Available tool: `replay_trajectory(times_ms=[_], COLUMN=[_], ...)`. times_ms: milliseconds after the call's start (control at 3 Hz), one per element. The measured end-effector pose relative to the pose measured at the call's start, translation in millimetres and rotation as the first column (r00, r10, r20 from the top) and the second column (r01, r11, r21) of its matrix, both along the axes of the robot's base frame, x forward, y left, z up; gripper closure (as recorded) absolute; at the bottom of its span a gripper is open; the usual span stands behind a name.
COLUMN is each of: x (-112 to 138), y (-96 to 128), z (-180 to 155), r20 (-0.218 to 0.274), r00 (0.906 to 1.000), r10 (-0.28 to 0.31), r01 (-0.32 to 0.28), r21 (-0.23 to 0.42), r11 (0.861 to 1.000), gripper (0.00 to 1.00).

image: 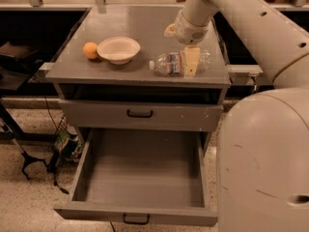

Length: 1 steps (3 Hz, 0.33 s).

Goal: Pick water bottle from middle drawer and place on counter

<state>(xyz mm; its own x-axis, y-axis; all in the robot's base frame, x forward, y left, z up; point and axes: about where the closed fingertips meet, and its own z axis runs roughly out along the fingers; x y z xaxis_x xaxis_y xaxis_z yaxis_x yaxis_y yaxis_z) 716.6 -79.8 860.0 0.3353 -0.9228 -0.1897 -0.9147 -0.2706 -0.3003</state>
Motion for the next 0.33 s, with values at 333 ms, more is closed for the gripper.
replay_trajectory(times_ms=[333], x=[0.0], y=[0.0], z=[0.0], r20=[0.0], r00=[1.0], r10=[0.0], r01=[0.0], r21=[0.0], r11=[1.0], gripper=[0.0])
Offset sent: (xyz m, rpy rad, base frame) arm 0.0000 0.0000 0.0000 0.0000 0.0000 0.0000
